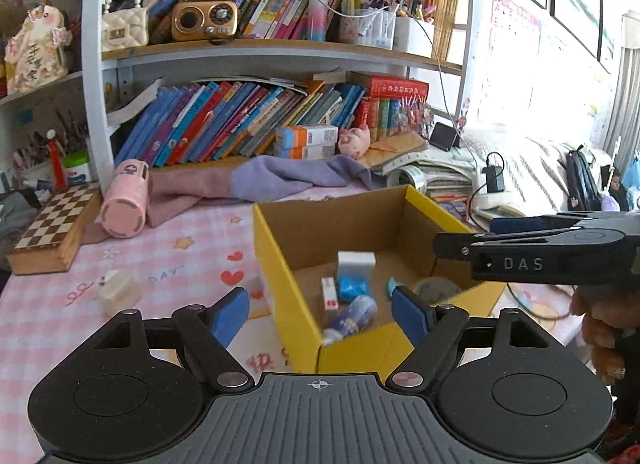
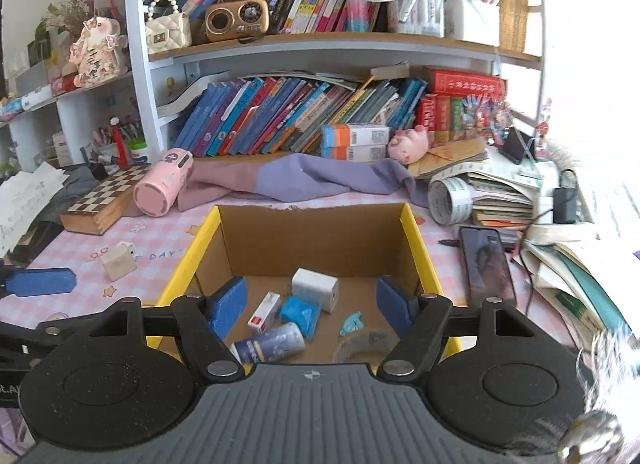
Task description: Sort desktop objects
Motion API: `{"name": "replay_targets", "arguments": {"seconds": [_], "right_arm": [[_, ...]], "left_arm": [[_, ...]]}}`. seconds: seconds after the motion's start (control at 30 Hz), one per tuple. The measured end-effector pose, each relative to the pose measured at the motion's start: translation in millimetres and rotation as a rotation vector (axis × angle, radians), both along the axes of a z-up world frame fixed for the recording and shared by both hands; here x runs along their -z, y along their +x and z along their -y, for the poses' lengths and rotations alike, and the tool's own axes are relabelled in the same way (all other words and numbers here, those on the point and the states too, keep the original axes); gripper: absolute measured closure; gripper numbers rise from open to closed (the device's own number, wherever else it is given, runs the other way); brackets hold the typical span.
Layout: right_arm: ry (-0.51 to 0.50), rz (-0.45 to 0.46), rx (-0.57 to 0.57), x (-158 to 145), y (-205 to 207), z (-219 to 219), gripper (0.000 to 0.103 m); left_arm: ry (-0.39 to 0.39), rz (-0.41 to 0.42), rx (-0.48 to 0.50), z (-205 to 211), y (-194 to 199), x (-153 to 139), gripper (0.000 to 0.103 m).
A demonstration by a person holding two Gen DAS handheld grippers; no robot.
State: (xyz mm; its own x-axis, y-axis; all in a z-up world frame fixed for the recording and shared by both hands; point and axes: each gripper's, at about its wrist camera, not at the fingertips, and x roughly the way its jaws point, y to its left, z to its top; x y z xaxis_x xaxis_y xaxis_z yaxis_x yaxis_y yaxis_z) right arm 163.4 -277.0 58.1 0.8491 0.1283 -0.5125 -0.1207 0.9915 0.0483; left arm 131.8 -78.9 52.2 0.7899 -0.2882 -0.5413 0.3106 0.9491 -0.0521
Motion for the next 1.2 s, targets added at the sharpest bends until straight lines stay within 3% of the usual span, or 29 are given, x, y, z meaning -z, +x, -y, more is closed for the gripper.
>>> {"name": "replay_targets", "arguments": {"seconds": [0.2,0.4,0.57,1.2], "right_arm": [[-0.012,0.018,0.059,3,-39,-17,0.032],[-0.028,0.001,0.119,13,-76,-29,0.031],[-0.035,-0.009,0.173,19,-98,-33,0.030],[-0.029,-0.080,0.184,29,-116,-57,0.027]], "left_arm": [[0.037,-0.016,-0.034,-27,-30,5,0.017],[-0.008,-0.053,-0.085,-59,-43,11,0.016],[-0.016,-0.048,-0.059,-67,-54,13,0.016],[-0.010,-0.058,-0.040,-86,-74,19,0.015]]}}
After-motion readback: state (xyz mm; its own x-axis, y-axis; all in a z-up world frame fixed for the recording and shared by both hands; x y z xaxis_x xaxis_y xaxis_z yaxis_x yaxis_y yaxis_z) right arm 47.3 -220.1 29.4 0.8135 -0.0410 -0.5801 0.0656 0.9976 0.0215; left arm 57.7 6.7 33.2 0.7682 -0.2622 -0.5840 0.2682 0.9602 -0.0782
